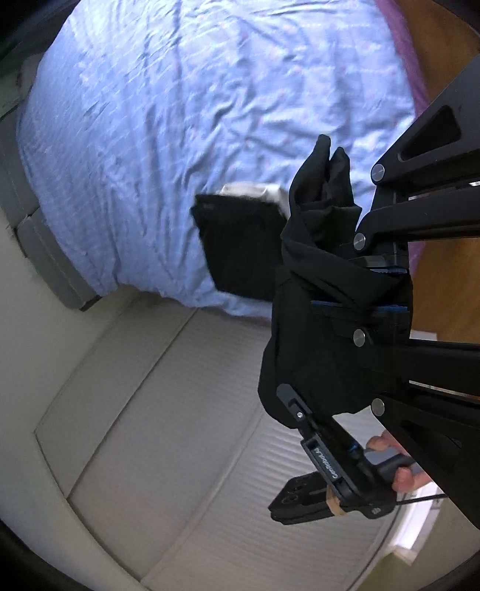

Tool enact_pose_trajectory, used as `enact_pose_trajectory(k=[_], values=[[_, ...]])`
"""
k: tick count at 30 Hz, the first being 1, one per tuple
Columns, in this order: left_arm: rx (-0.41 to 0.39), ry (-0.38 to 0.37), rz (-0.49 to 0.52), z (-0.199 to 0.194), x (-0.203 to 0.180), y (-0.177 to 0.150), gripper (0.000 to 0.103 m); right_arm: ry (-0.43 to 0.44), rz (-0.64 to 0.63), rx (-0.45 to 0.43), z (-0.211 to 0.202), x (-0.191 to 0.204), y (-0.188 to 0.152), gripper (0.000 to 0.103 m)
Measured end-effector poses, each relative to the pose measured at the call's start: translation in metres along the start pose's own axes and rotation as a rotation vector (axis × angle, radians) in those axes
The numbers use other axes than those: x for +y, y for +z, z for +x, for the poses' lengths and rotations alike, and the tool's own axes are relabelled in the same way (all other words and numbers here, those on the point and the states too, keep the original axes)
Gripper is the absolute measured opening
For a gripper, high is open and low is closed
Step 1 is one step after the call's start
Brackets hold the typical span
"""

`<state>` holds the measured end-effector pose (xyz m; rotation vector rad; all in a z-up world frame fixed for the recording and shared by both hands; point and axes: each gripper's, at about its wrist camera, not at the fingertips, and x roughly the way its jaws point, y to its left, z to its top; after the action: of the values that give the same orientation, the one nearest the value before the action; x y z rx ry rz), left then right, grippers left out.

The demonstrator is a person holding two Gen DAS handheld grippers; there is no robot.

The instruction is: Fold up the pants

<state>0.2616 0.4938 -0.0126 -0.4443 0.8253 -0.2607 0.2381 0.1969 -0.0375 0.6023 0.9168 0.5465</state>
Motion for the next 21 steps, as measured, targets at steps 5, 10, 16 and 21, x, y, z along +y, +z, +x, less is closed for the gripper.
enact_pose_trajectory(k=[5, 10, 16, 21], values=[[-0.02, -0.003, 0.057, 0.006, 0.013, 0.057, 0.008, 0.022, -0.005, -0.047, 0.02, 0.023, 0.021, 0.012], [0.033, -0.059, 0.174, 0.04, 0.021, 0.117, 0.008, -0.003, 0.029, -0.109, 0.043, 0.044, 0.045, 0.012], [0.208, -0.21, 0.321, 0.125, 0.022, 0.193, 0.008, -0.124, 0.151, -0.276, 0.072, 0.058, 0.064, 0.012], [0.324, -0.324, 0.488, 0.197, 0.013, 0.227, 0.008, -0.278, 0.281, -0.403, 0.103, 0.065, 0.069, 0.012]])
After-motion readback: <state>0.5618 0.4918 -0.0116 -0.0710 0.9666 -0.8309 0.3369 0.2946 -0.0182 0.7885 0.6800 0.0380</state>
